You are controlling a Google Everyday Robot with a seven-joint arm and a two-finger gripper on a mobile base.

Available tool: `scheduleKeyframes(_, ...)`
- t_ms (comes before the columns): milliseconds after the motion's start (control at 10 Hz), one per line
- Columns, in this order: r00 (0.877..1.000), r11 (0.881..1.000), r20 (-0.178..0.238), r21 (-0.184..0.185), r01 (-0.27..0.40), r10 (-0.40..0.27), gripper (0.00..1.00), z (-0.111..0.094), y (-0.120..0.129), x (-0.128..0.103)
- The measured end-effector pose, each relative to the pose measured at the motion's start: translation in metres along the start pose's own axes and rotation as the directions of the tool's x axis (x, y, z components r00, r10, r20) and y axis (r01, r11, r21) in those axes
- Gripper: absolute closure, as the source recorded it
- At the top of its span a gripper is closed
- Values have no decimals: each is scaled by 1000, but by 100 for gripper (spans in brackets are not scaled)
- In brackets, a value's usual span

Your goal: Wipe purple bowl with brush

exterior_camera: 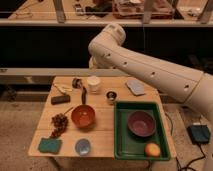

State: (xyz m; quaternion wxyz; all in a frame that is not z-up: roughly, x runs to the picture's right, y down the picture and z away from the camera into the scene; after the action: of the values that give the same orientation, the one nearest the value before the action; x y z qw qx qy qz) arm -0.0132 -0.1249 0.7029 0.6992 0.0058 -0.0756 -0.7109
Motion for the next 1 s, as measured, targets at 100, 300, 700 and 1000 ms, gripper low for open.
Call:
scheduleKeyframes(100,1000,1000,0,0,0,0,35,0,0,0)
scheduleKeyframes(300,1000,1000,0,0,0,0,35,0,0,0)
scheduleKeyframes(700,999,1000,44,9,-14,13,35,6,-1,-10)
scheduleKeyframes(1000,992,999,122,35,-36,32,35,38,-10,-49)
